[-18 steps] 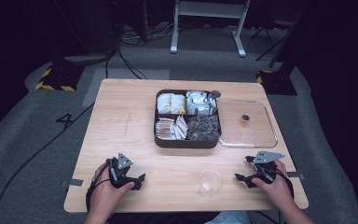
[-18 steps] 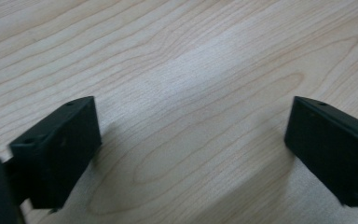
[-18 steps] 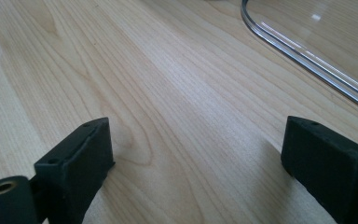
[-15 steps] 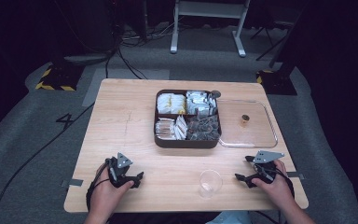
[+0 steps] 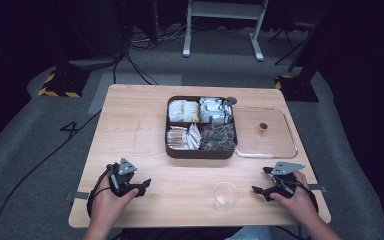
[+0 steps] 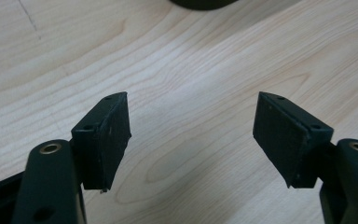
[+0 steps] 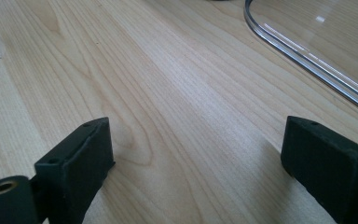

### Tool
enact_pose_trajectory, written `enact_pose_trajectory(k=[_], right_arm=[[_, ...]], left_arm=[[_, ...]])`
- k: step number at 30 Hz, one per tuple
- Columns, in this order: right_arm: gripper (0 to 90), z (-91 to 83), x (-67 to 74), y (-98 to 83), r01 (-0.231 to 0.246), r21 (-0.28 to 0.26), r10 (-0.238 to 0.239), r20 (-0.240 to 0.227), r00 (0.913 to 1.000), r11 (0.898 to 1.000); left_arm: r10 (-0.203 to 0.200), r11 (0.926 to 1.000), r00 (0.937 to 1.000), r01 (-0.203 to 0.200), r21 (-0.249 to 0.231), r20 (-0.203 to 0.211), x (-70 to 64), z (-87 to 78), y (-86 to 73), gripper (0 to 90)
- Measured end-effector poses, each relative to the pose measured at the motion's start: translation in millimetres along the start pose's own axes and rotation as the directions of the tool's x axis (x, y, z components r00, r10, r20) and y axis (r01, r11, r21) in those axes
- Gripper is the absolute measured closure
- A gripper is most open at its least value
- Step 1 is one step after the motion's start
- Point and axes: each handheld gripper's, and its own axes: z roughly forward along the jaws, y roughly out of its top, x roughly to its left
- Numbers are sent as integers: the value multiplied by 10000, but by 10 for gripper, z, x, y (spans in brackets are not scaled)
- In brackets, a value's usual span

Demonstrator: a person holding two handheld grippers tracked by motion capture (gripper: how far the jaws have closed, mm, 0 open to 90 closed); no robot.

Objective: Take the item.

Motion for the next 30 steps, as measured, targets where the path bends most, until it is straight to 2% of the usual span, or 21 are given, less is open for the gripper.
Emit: enact_pose_trajectory(k=[5, 7, 9, 10, 15, 20, 27, 30], right_arm=[[91, 0, 0, 0, -2, 2, 2, 3, 10000, 10000], [92, 0, 5, 0, -43, 0, 43, 43, 10000, 10000], [92, 0, 5, 0, -49, 2, 49, 44, 10000, 10000], [93, -1, 6, -1, -48, -5, 48, 50, 10000, 10000], [94, -2, 6, -1, -40, -15, 40, 66, 10000, 10000], [109, -8, 18, -6, -83, -46, 84, 82, 9999, 10000], [109, -9, 18, -7, -82, -48, 82, 82, 9999, 10000], [109, -9, 18, -7, -81, -46, 82, 82, 9999, 10000]], left_arm=[[59, 9998, 10000, -58, -179, 63, -39, -96, 87, 274], [129, 9998, 9991, -123, -147, 395, -67, -137, 144, 313], [126, 9998, 9987, -119, -148, 503, -87, -154, 168, 323], [304, 9994, 9980, -292, -209, 561, -126, -188, 220, 322], [656, 9969, 9944, -619, -476, 823, -212, -260, 369, 309], [1047, 9929, 9901, -988, -655, 934, -248, -305, 528, 303], [1320, 9887, 9872, -1247, -834, 890, -245, -348, 713, 301], [1282, 9879, 9868, -1183, -1003, 987, -246, -342, 799, 305]])
